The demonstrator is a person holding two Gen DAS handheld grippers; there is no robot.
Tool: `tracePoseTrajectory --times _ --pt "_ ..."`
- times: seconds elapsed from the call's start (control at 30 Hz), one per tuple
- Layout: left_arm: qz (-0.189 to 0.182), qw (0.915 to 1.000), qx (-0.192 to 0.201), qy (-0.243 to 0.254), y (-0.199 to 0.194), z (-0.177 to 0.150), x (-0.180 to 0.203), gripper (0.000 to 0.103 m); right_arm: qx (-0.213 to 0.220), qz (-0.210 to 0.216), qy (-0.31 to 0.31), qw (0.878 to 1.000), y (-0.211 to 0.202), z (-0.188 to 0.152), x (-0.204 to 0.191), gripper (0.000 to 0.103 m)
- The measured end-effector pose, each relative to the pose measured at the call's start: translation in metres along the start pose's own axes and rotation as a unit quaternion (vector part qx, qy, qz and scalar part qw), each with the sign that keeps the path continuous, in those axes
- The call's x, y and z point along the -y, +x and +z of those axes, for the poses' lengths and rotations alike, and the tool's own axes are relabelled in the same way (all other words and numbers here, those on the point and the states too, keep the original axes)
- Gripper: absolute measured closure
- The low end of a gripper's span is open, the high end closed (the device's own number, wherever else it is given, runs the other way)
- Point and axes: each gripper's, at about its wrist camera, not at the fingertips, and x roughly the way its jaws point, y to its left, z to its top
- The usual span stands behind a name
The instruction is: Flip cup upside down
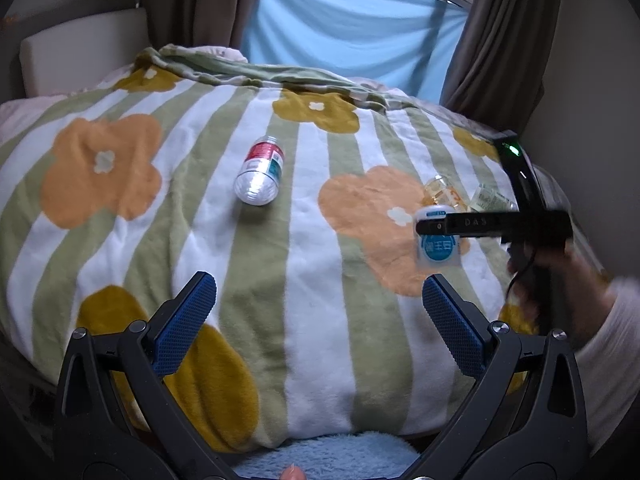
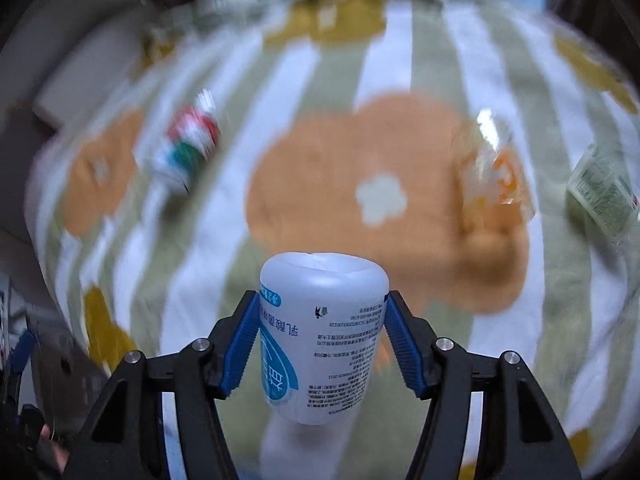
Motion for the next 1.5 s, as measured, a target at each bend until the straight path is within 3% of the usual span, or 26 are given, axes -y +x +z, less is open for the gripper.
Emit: tracePoseTrajectory --times 0.1,0.23,0.4,0.73,0.97,1.1,1.2,1.5 --pt "0.006 0.9999 -0.009 0.006 0.003 0.000 0.003 0.000 0.097 0.011 0.011 0.995 -0.002 -0.012 0.006 0.045" --pt "0.015 0.9996 -0.019 0.014 0.003 -0.003 0.005 0.000 0.147 -0.025 -0.020 0.989 0.014 -0.028 -0.006 0.045" --pt "0.017 0.9995 -0.023 0.015 0.007 -0.003 0.006 0.000 0.151 -0.034 -0.041 0.987 0.032 -0.044 -0.003 0.045" --pt "0.009 0.9996 -0.020 0.016 0.009 -0.001 0.015 0.000 0.126 -0.041 -0.107 0.985 0.025 -0.079 -0.006 0.045" --pt "0.014 0.9996 -0.018 0.017 0.007 0.001 0.016 0.000 0.140 -0.077 -0.135 0.978 0.030 -0.088 -0.016 0.044" --pt "0.014 0.9996 -0.017 0.017 0.005 0.001 0.016 0.000 0.124 -0.058 -0.101 0.985 0.034 -0.083 -0.008 0.029" --pt "0.014 0.9996 -0.015 0.020 0.003 0.003 0.018 0.000 0.104 -0.066 -0.083 0.989 0.039 -0.084 -0.004 0.007" --pt "0.023 0.9990 0.006 0.038 -0.014 0.005 0.031 0.000 0.135 -0.048 -0.073 0.987 0.023 -0.098 -0.005 0.000"
